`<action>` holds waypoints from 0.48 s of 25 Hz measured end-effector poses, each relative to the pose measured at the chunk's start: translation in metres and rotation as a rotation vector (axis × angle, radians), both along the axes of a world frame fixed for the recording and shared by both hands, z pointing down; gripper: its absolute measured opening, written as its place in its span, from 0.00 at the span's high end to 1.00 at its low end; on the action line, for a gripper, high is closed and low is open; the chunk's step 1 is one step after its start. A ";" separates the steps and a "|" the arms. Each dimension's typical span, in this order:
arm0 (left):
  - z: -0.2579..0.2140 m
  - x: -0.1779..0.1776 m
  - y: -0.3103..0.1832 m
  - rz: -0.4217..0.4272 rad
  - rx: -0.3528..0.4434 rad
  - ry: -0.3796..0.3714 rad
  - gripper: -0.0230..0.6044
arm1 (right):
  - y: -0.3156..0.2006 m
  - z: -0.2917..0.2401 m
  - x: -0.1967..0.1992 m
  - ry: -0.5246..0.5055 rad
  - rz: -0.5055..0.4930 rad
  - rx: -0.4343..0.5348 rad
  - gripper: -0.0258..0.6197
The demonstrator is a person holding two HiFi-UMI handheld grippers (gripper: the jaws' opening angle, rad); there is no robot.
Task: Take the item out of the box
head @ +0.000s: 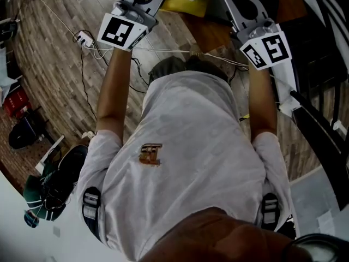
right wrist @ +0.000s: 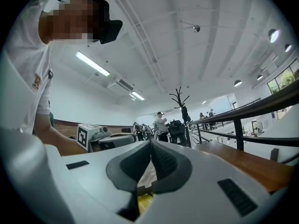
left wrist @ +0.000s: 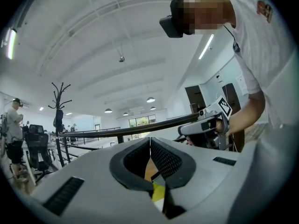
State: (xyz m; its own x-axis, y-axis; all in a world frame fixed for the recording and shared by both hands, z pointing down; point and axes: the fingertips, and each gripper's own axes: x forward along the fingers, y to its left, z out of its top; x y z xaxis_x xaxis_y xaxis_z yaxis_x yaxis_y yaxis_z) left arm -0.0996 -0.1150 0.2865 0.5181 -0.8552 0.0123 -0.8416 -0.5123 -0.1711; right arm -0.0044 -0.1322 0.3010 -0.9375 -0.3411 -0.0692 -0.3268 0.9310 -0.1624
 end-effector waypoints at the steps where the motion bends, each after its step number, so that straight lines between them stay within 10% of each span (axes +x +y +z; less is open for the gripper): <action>1: 0.002 0.001 -0.003 0.009 -0.008 -0.015 0.93 | -0.002 0.000 0.000 0.001 -0.002 -0.002 0.91; 12: 0.032 0.015 -0.027 0.162 -0.049 -0.200 0.93 | -0.009 0.007 0.000 0.020 0.040 -0.027 0.91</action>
State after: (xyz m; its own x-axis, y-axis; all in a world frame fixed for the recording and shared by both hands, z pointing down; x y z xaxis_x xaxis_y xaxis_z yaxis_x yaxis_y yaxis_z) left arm -0.0844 -0.1422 0.3186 0.6312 -0.7573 0.1676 -0.7001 -0.6493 -0.2972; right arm -0.0042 -0.1416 0.3079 -0.9241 -0.3799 -0.0407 -0.3672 0.9125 -0.1806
